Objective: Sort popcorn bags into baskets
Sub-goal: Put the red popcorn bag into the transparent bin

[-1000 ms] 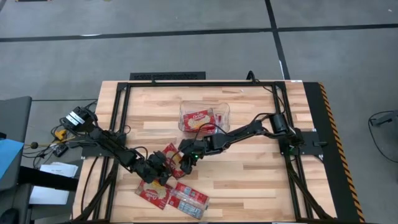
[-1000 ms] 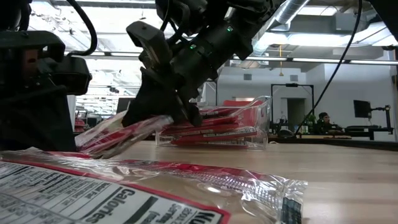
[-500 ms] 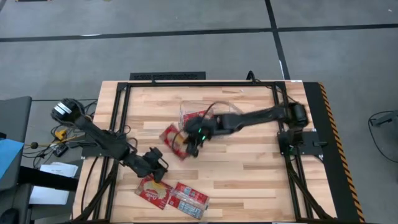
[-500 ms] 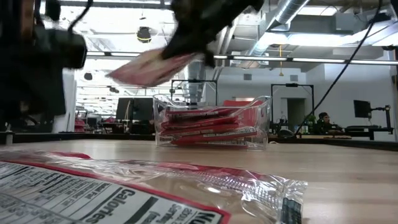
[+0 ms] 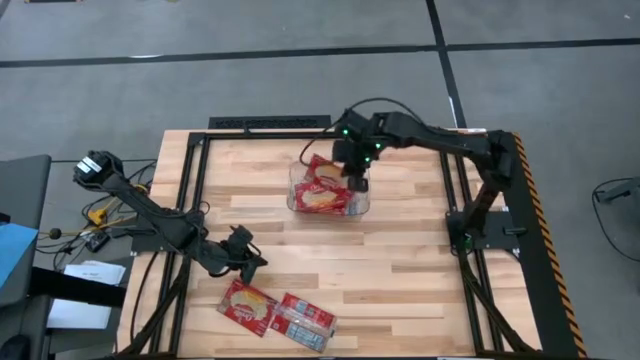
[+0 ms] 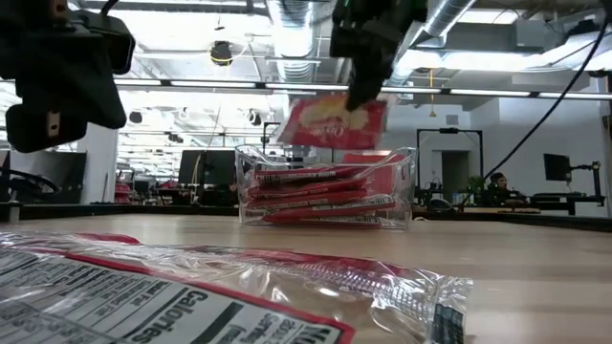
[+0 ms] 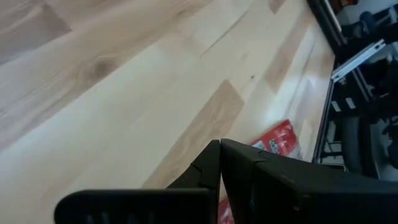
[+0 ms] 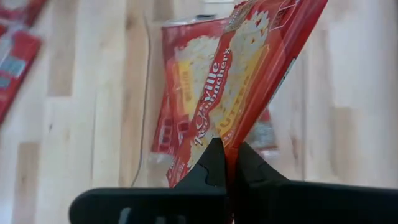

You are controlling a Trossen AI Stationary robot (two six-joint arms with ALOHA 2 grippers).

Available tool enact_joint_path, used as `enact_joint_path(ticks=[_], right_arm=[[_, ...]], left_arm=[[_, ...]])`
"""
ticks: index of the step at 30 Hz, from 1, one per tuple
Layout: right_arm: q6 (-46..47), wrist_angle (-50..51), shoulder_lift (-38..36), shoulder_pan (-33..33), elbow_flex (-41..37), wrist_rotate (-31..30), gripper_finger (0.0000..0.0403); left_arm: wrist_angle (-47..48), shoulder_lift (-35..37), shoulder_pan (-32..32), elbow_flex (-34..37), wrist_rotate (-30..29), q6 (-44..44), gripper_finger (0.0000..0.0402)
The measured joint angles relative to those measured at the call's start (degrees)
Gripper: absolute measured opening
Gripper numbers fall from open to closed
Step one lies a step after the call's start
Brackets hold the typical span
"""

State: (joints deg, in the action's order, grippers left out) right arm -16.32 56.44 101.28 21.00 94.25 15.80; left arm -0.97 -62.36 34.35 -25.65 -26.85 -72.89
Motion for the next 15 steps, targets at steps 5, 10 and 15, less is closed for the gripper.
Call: enact_joint_path(ticks=[5,10,15], right_arm=[[-6.26,2.49,3.13,0.30,-0.08,6.12,0.0007],[-10.84,3.87,7.25,-0.75,-0.21,6.06,0.0010],[-12.59,4.55,9.88,-0.70,0.15,5.46,0.0012]], left_arm=[[1.75,0.01,0.00,-0.02,-0.58,-1.76,0.0000],[2.61,0.05,0.00,-0.02,-0.77,-1.83,0.0000],[3.11,0.05,-0.02,-0.02,-1.06,-2.33,0.0000]])
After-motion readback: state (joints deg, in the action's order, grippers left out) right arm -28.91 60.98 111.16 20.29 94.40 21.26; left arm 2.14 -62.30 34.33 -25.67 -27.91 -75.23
